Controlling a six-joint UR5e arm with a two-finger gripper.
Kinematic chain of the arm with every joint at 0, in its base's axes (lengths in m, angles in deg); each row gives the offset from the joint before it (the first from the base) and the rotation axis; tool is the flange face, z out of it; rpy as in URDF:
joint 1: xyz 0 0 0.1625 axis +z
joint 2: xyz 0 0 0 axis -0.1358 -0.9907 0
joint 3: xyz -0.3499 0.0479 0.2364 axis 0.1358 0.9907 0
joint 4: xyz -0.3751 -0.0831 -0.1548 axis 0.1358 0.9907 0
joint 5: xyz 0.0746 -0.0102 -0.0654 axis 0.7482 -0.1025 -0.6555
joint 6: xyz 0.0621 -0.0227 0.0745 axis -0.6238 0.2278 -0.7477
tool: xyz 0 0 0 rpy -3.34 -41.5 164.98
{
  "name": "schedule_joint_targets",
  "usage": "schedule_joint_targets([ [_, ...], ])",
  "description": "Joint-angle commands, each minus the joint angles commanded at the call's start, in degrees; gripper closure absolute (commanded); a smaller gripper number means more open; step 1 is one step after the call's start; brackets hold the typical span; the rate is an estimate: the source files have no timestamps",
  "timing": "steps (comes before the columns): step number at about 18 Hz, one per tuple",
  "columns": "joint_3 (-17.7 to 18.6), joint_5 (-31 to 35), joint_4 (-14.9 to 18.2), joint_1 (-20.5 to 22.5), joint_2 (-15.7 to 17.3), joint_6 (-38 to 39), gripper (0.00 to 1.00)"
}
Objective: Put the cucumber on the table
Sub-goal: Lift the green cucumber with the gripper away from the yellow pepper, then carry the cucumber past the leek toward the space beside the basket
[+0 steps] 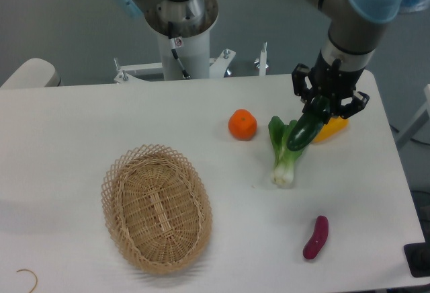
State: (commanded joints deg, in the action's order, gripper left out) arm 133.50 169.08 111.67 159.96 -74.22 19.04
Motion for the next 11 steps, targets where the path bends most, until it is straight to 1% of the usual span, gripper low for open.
schedule_joint_targets([
  [1, 0.0, 0.0, -0.96, -1.23, -0.62, 2.29, 0.53],
  [2, 0.09, 0.0, -3.06, -2.46, -1.67, 4.4, 0.53],
  [6, 1.84, 0.0, -12.99, -8.35, -5.27, 14.24, 0.53],
  [9, 2.99, 0.09, -18.18, -11.17, -8.26, 18.3, 0.53],
  [11, 3.08, 0.26, -21.34, -12.66, -10.72, 18.75, 0.53],
])
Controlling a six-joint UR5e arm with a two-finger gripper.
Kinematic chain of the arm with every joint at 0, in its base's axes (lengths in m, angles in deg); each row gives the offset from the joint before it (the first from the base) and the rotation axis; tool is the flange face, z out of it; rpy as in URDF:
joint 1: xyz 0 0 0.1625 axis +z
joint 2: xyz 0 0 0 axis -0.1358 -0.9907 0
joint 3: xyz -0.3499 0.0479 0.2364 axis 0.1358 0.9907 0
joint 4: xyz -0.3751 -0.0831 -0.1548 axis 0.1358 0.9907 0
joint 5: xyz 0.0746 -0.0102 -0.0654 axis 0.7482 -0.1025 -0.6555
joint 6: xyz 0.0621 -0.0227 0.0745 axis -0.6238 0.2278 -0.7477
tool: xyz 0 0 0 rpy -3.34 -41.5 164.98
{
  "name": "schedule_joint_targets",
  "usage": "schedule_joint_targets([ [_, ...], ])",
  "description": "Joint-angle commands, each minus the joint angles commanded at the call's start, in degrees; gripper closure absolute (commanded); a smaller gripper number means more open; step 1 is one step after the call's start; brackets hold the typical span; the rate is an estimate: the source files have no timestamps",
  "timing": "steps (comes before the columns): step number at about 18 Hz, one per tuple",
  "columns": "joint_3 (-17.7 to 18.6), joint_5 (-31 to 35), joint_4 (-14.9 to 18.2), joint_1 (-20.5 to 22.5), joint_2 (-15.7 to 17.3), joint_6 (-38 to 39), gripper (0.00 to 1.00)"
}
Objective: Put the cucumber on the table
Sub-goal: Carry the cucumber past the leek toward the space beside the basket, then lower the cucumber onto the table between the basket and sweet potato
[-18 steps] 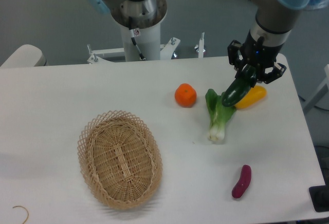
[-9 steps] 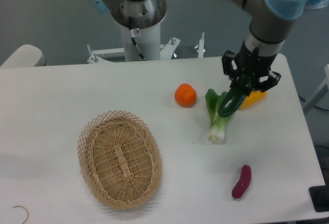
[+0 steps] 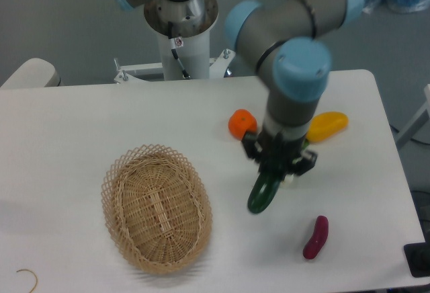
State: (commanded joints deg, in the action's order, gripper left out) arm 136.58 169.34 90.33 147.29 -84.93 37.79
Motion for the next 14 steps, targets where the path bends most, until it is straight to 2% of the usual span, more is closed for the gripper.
schedule_joint_targets([
  [4, -0.17, 0.35, -5.36, -0.62, -3.7, -0.88, 0.53],
  [6, -0.09, 0.61, -6.87, -0.62, -4.84, -3.32, 0.53],
  [9, 0.09, 1.58, -7.05, -0.54, -6.07, -10.18, 0.53],
  [14, 0.62, 1.5, -8.1, -0.36, -8.89, -10.46, 0.53],
])
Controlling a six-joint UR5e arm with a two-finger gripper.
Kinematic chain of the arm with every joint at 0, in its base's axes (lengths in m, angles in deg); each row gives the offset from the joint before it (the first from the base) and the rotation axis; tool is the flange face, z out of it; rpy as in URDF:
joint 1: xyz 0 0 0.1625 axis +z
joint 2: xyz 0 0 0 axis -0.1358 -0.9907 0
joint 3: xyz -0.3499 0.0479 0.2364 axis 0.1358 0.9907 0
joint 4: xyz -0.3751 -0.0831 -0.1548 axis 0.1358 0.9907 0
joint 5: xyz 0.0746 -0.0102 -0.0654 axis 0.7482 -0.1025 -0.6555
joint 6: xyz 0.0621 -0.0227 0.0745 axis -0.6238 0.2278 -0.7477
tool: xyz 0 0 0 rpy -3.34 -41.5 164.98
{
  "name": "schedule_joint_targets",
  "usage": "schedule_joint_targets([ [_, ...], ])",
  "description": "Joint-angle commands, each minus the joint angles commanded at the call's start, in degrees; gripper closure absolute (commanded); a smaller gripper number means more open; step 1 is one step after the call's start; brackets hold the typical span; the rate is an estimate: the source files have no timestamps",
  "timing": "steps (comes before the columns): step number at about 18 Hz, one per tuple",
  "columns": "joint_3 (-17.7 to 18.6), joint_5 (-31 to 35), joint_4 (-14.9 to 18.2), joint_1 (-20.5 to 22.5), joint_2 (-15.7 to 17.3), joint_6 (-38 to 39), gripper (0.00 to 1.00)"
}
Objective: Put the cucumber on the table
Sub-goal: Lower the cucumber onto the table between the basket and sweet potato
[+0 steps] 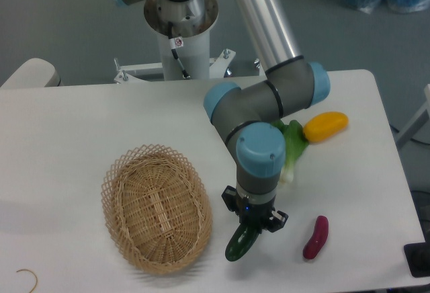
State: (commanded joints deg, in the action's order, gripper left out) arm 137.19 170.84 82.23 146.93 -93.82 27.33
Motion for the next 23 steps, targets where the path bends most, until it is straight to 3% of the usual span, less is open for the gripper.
schedule_joint_targets([
  [20, 1.4, -0.35, 0.09, -0.09, -0.88, 0.53, 0.5],
  [21, 1.41, -0.35, 0.09, -0.09, -0.79, 0.44, 0.48],
  [22, 1.41, -0.27, 0.0, -0.09, -0.79, 0.35, 0.37],
  [23, 1.32, -0.18, -0.09, -0.09, -0.71, -0.17, 0.11],
])
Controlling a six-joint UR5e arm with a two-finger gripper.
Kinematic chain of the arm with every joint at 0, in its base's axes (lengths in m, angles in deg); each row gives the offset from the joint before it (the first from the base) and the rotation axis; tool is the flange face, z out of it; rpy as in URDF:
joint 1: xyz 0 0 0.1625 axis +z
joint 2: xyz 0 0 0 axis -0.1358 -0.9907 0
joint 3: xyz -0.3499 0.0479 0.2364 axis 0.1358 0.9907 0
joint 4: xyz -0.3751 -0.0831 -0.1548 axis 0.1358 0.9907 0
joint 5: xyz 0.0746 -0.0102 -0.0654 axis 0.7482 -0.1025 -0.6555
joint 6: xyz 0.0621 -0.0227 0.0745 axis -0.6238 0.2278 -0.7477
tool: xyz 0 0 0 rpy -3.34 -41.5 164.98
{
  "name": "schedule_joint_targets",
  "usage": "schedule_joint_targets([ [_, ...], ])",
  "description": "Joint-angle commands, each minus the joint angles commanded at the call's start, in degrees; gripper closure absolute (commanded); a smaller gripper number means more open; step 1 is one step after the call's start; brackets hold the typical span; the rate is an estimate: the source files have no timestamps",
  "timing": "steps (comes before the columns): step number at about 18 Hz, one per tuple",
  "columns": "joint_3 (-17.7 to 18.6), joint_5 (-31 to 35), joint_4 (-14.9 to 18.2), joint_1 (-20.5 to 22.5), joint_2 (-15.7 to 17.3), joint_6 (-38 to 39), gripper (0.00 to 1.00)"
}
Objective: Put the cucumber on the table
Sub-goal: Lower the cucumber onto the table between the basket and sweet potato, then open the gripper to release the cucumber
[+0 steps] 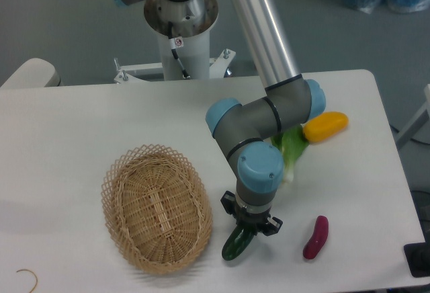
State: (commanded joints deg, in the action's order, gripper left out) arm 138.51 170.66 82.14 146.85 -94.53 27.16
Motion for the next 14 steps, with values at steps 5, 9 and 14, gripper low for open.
schedule_joint_targets([
  [5, -1.93, -0.09, -0.52, 0.35, 1.75, 0.7, 0.0],
  [9, -5.0, 0.17, -0.7, 0.44, 4.74, 0.0, 0.0],
  [14, -5.1, 0.62, 0.09, 4.12, 12.9, -0.88, 0.0],
])
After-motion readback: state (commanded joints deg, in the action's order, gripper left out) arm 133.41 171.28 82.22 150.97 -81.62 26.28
